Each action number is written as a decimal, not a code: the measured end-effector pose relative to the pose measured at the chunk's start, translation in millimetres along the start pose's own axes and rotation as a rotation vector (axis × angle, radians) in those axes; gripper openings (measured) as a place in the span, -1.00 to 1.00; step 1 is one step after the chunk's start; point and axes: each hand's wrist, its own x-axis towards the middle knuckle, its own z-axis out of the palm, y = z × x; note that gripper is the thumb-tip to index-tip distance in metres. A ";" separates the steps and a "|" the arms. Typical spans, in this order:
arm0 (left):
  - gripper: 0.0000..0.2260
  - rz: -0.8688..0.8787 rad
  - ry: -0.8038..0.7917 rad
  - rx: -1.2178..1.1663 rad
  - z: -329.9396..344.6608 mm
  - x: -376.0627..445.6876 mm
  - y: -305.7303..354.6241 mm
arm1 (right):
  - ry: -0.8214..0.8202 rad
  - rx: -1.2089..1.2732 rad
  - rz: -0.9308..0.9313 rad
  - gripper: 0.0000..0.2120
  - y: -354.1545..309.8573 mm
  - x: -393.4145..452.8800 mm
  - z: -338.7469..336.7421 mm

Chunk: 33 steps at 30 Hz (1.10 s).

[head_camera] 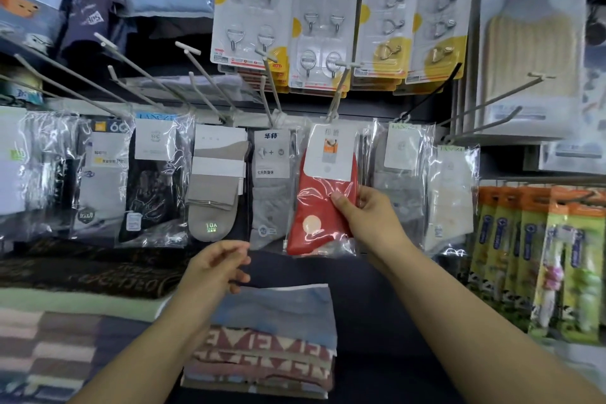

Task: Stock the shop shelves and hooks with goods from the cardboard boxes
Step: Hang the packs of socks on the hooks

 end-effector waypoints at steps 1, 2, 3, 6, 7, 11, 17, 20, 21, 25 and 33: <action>-0.87 0.001 0.005 0.001 -1.3 -0.4 -0.1 | -0.014 -0.014 0.011 -0.94 1.8 0.7 1.9; -0.87 0.001 0.009 0.004 -2.5 -0.6 -0.2 | -0.023 -0.033 0.022 -0.95 4.4 0.9 2.9; -0.86 -0.003 0.012 0.005 -3.4 -0.7 -0.7 | -0.022 -0.056 0.027 -0.94 7.4 1.2 2.6; -0.86 -0.012 0.014 0.017 -6.9 -1.8 -3.6 | -0.015 -0.088 0.021 -0.94 11.0 0.4 -1.9; -0.87 -0.013 0.016 0.024 -8.1 -2.9 -5.0 | -0.011 -0.086 0.020 -0.94 12.4 0.1 -3.9; -0.88 -0.025 0.019 0.046 -12.4 -8.2 -11.5 | 0.013 -0.071 0.015 -0.79 23.3 -10.1 -5.3; -0.86 0.015 0.027 0.137 -11.1 -15.2 -23.8 | 0.185 -0.237 0.006 -0.60 63.3 -45.2 -4.6; -0.84 0.057 0.030 0.193 -12.5 -21.1 -33.7 | 0.182 -0.285 0.046 -0.64 81.2 -67.6 -6.3; -0.83 0.071 0.038 0.219 -14.7 -23.5 -38.6 | 0.153 -0.276 0.068 -0.67 86.1 -74.5 -6.0; -0.80 0.105 0.070 0.306 -29.7 -44.5 -57.6 | 0.005 -0.235 0.109 -0.76 96.3 -109.6 2.8; -0.81 0.045 0.308 0.430 -117.9 -151.8 -79.1 | -0.390 -0.002 0.170 -0.83 102.6 -202.5 63.9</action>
